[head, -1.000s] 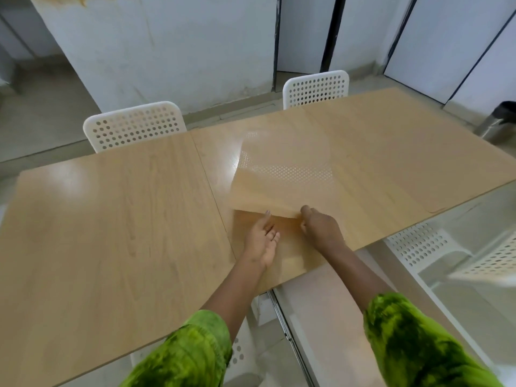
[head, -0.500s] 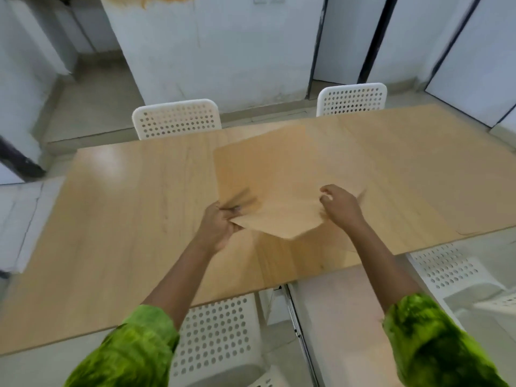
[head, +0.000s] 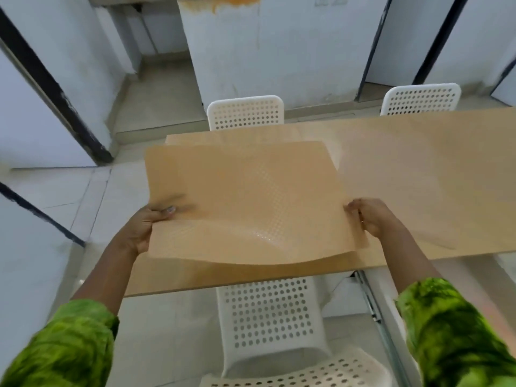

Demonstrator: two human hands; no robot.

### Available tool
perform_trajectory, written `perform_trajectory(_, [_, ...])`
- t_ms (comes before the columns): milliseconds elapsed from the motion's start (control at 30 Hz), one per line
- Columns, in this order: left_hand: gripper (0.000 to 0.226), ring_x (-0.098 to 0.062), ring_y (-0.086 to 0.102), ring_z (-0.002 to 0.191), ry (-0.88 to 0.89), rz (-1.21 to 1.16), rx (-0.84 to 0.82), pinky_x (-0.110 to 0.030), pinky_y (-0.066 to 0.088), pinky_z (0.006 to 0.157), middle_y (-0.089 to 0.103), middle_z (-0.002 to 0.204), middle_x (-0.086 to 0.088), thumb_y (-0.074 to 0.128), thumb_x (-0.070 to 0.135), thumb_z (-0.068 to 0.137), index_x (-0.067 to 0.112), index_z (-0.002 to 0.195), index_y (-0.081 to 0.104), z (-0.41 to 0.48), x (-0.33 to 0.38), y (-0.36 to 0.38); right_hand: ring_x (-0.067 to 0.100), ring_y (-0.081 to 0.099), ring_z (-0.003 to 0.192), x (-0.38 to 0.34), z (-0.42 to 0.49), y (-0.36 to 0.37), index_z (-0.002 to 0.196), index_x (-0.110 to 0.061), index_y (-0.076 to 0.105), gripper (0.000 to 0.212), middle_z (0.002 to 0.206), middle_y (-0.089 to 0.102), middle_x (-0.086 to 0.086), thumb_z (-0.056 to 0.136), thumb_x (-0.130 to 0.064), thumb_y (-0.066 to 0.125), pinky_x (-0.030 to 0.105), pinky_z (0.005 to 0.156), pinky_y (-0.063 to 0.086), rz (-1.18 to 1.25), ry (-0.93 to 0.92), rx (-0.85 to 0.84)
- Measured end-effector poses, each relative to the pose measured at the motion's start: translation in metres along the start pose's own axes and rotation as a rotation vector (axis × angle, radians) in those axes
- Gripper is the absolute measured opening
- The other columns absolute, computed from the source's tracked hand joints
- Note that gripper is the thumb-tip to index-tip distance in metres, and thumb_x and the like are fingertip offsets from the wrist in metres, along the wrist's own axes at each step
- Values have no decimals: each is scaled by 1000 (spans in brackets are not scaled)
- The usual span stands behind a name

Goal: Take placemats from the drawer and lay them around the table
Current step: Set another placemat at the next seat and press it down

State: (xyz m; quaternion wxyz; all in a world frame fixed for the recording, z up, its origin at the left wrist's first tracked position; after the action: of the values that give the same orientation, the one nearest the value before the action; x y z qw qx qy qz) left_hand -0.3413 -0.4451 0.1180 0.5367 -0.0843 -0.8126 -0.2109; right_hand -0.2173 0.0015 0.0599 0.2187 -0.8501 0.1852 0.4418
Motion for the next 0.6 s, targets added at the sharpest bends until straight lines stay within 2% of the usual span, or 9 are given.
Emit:
perform_trajectory(33, [26, -17, 73, 79, 1, -19, 31, -28, 60, 66, 76, 93, -6, 53, 8, 83, 16, 93, 75, -3, 3, -23, 19, 49, 65, 3, -9, 17, 88, -6, 64, 7, 83, 55, 7, 84, -4, 60, 30, 59, 40, 53, -2, -22])
perform_trajectory(100, [28, -17, 72, 80, 9, -35, 87, -31, 60, 69, 74, 96, -5, 47, 9, 89, 15, 108, 66, -6, 4, -55, 16, 54, 68, 2, -20, 39, 75, -12, 59, 19, 81, 59, 5, 85, 3, 56, 26, 59, 43, 125, -40, -22])
perform_trajectory(167, [36, -20, 68, 88, 8, 20, 105, -33, 60, 69, 69, 106, -5, 48, 6, 89, 16, 123, 54, -9, 2, -84, 13, 53, 68, 7, -33, 61, 70, -15, 56, 26, 80, 58, 3, 85, 7, 55, 23, 62, 44, 191, -52, 32])
perform_trajectory(267, [55, -24, 60, 98, -79, 141, 92, -34, 59, 65, 58, 117, -8, 50, -9, 84, 15, 133, 40, -10, -20, -109, 10, 49, 66, 23, -46, 89, 67, -16, 53, 30, 79, 56, 1, 85, 8, 54, 19, 59, 40, 226, -40, 117])
perform_trajectory(333, [68, -25, 59, 98, -101, 212, 143, -39, 55, 72, 54, 122, -12, 52, -15, 81, 14, 139, 33, -10, -37, -119, 9, 49, 66, 34, -50, 101, 67, -17, 54, 31, 83, 57, 2, 86, 7, 54, 18, 57, 39, 209, -27, 177])
perform_trajectory(433, [76, -32, 55, 107, -82, 355, 298, -47, 48, 88, 50, 131, -13, 57, -12, 79, 16, 143, 28, -8, -54, -137, 14, 53, 74, 37, -51, 110, 66, -18, 55, 32, 97, 57, 5, 85, 7, 53, 16, 61, 42, 206, -50, 275])
perform_trajectory(500, [69, -34, 54, 112, -53, 536, 361, -44, 47, 89, 53, 129, -10, 58, -7, 79, 16, 139, 34, -7, -58, -140, 18, 51, 84, 32, -49, 110, 72, -13, 59, 24, 99, 56, 5, 86, 6, 52, 20, 60, 41, 112, -82, 334])
perform_trajectory(567, [62, -36, 52, 115, -31, 707, 402, -41, 44, 89, 51, 128, -12, 57, -1, 81, 14, 137, 37, -6, -61, -136, 18, 48, 86, 24, -47, 109, 92, -6, 65, 16, 98, 57, 7, 87, 2, 53, 26, 65, 39, -37, -108, 387])
perform_trajectory(600, [65, -36, 48, 119, -37, 769, 424, -40, 41, 93, 45, 133, -15, 57, 2, 82, 12, 141, 33, -4, -63, -135, 18, 49, 86, 22, -45, 107, 100, -3, 66, 18, 99, 59, 9, 87, 0, 53, 27, 69, 38, -108, -116, 410])
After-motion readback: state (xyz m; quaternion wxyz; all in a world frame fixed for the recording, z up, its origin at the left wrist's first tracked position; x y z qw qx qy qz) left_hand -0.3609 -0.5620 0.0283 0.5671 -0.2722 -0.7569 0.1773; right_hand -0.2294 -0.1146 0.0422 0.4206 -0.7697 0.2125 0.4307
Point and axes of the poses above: each hand's wrist, its own z-axis towards the middle knuckle, its own y-axis out of the palm, x = y × z, the point moved 8 cm from there along z, towards the middle knuckle
